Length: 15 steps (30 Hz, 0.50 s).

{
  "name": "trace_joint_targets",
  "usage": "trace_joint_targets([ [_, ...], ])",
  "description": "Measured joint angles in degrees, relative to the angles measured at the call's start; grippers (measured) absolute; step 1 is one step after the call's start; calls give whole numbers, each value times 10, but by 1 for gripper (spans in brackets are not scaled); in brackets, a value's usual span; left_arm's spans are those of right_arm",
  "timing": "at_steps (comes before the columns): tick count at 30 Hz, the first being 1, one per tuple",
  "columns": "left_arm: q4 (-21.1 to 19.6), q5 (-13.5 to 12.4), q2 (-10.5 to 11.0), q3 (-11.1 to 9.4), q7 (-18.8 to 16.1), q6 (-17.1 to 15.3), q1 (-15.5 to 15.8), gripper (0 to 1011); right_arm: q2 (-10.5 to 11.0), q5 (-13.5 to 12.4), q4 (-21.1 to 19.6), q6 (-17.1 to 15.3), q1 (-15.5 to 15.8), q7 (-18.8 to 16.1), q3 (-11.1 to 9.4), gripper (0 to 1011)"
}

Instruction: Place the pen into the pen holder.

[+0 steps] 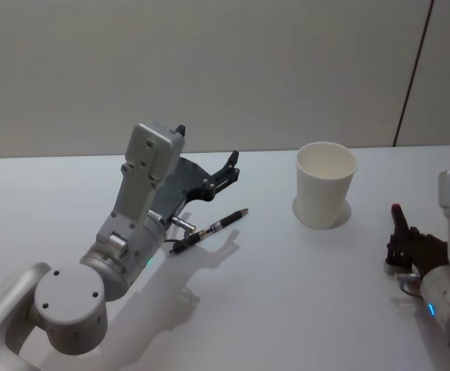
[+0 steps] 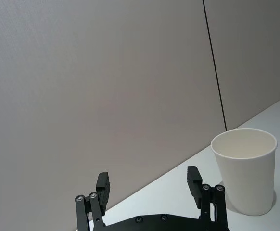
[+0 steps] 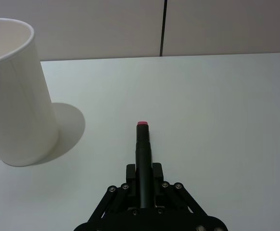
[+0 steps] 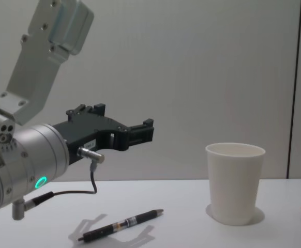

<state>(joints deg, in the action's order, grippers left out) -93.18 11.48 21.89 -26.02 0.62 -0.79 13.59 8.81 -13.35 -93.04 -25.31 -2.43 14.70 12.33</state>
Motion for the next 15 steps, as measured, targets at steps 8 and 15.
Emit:
trace_joint_targets([
  [8, 0, 0, 0, 0, 0, 0, 0, 1001, 0, 0, 0, 1, 1, -1, -1, 185],
  [15, 0, 0, 0, 0, 0, 0, 0, 1001, -1, 5, 0, 5, 1, -7, -1, 185],
])
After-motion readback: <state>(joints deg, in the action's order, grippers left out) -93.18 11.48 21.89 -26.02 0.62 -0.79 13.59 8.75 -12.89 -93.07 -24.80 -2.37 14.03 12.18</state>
